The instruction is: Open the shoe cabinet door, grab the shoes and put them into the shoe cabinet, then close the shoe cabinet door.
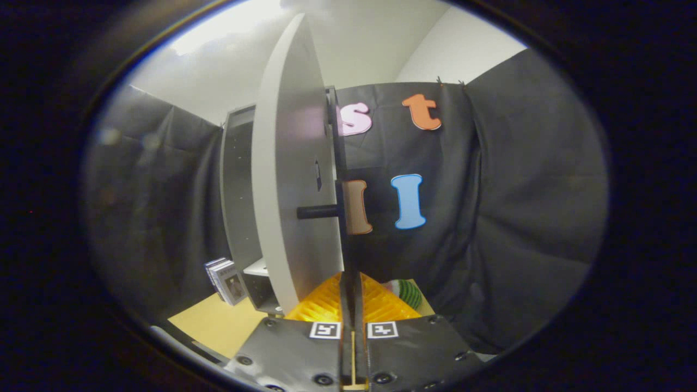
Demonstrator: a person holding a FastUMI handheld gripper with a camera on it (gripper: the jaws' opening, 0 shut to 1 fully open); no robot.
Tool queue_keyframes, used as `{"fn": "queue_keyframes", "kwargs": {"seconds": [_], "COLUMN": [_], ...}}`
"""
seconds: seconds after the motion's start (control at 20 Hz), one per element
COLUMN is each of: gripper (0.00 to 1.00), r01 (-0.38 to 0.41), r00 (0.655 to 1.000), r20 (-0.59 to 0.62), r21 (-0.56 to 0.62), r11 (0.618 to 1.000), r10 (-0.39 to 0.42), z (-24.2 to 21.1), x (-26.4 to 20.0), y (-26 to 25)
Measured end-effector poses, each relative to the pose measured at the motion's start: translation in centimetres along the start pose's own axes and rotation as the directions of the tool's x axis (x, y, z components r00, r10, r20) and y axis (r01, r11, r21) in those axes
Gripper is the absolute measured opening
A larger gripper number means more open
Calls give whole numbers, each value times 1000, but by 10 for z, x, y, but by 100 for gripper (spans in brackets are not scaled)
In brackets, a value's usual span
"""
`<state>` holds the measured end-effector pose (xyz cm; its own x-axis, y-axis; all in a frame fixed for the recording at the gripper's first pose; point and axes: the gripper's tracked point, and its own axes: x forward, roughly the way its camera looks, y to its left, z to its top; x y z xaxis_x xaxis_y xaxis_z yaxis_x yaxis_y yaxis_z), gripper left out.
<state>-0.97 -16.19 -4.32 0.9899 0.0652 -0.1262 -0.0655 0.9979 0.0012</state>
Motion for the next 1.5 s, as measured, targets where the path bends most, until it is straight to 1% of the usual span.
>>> {"fn": "queue_keyframes", "kwargs": {"seconds": [0.1,0.3,0.4,0.45,0.5,0.55,0.65,0.75,0.8,0.85,0.9,1.05,1.15,1.25,1.35,1.5], "gripper": [6,3,5,12,19,19,33,46,53,60,66,87,100,98,95,90], "r01": [10,7,33,58,63,92,118,110,108,114,120,85,70,46,25,-2], "r00": [1000,1000,999,998,998,996,993,993,993,992,992,996,995,986,966,925], "r20": [-6,-2,4,3,11,17,23,40,49,54,44,-8,-67,-157,-258,-380], "r21": [-35,-2,-43,-71,-74,-76,-53,4,7,-15,-45,-104,-127,-84,-36,-39], "r11": [999,1000,999,996,995,993,992,994,994,993,992,991,989,995,999,999], "r10": [-10,-7,-33,-58,-62,-91,-117,-110,-108,-113,-119,-86,-79,-58,-33,-13], "z": [2,5,7,4,6,8,11,12,8,2,-11,-61,-104,-148,-198,-266], "x": [1,-9,-20,-34,-44,-46,-67,-79,-80,-78,-75,-54,-34,-19,-4,14], "y": [-7,-5,-8,-7,-3,-3,3,31,45,59,73,133,157,177,189,194]}}
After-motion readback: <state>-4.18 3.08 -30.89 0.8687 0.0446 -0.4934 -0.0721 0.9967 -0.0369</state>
